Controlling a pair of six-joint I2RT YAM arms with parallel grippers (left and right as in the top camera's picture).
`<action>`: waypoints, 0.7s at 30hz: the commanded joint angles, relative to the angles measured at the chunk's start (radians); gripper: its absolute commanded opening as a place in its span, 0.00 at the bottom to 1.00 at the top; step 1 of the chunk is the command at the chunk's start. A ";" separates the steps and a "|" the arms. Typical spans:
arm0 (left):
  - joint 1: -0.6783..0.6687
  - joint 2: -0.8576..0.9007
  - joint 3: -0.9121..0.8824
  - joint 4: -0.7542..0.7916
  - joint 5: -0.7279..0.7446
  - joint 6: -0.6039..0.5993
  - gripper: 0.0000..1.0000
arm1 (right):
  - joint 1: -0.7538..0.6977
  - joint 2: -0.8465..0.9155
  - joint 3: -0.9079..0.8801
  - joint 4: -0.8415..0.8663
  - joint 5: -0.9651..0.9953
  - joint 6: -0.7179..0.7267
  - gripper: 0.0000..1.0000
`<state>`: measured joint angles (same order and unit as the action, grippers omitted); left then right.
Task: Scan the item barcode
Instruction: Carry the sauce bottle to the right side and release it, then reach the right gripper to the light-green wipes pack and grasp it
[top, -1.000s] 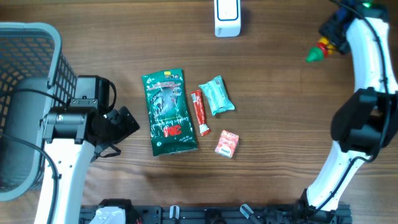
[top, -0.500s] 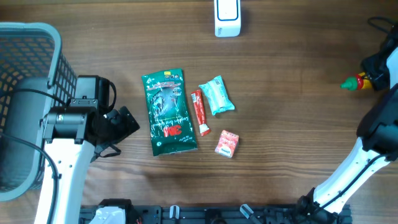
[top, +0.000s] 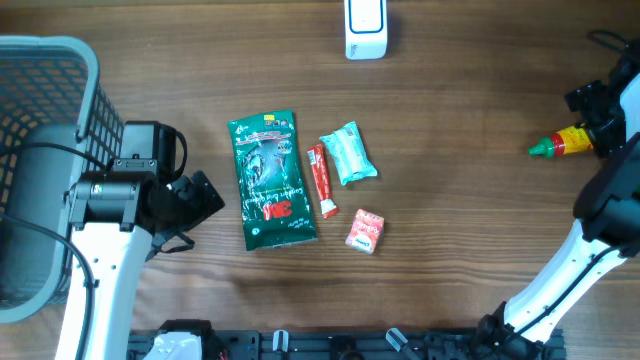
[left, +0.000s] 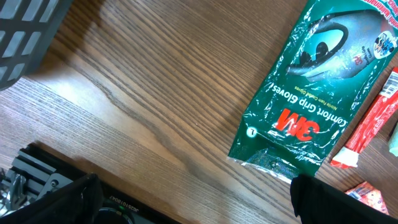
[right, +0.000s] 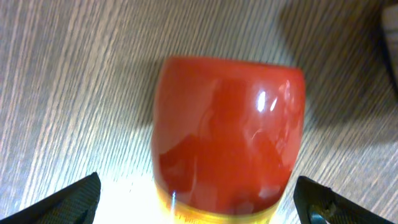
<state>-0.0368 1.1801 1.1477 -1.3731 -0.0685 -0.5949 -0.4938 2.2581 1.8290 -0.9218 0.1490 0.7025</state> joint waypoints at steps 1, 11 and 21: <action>0.006 0.000 -0.003 0.000 0.005 0.015 1.00 | 0.018 -0.134 0.066 -0.036 -0.047 -0.002 1.00; 0.006 0.000 -0.003 0.000 0.005 0.015 1.00 | 0.358 -0.442 0.062 -0.197 -0.464 -0.233 0.99; 0.006 0.000 -0.003 0.000 0.005 0.015 1.00 | 0.880 -0.405 -0.193 -0.108 -0.186 -0.354 1.00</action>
<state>-0.0368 1.1801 1.1477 -1.3735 -0.0685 -0.5949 0.3290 1.8351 1.6878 -1.0668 -0.1749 0.3862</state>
